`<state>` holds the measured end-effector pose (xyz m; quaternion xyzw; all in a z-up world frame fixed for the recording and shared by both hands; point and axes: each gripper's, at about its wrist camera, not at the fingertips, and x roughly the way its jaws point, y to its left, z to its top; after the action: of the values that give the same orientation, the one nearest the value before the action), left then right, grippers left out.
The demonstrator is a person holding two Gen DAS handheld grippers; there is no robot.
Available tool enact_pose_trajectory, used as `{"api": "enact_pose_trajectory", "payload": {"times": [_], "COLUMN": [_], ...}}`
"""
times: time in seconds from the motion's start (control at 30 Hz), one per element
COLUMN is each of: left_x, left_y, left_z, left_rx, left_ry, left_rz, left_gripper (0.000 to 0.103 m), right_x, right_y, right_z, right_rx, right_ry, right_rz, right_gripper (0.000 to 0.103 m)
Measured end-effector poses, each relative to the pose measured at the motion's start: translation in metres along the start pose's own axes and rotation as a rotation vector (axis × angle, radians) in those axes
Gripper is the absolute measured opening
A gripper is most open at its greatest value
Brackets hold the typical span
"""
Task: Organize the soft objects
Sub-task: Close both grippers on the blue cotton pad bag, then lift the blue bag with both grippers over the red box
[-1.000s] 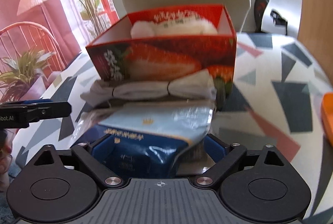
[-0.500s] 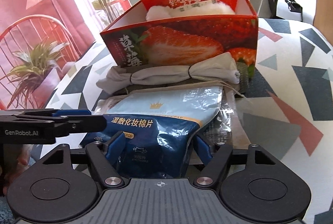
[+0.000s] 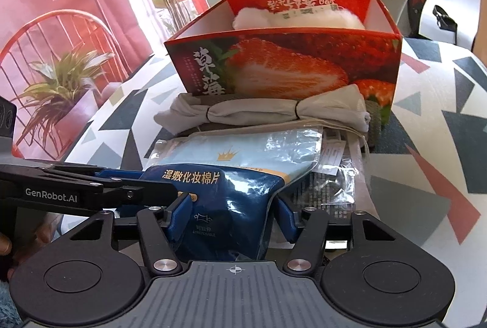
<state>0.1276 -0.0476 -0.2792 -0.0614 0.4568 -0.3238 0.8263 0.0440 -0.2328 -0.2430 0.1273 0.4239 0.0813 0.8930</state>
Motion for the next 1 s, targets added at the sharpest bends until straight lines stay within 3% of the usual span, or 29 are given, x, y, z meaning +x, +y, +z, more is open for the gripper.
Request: {"api": "enact_pose_trajectory", "payload": {"times": [0.37, 0.63, 1.0], "left_x": [0.001, -0.015, -0.050], "left_y": [0.006, 0.010, -0.004], "left_z": [0.001, 0.003, 0.029], "left_rx": [-0.034, -0.033, 0.058], "left_ry": [0.005, -0.060, -0.195], "left_rz": [-0.023, -0.053, -0.095], "left_gripper": [0.064, 0.060, 0.058], "right_x": [-0.002, -0.015, -0.043], "right_y": [0.003, 0.012, 0.019], "right_z": [0.002, 0.010, 0.044], "right_rx": [-0.016, -0.065, -0.140], "right_ry": [0.006, -0.039, -0.144], "right_rz": [-0.013, 0.012, 0.028], "right_gripper": [0.044, 0.041, 0.041]}}
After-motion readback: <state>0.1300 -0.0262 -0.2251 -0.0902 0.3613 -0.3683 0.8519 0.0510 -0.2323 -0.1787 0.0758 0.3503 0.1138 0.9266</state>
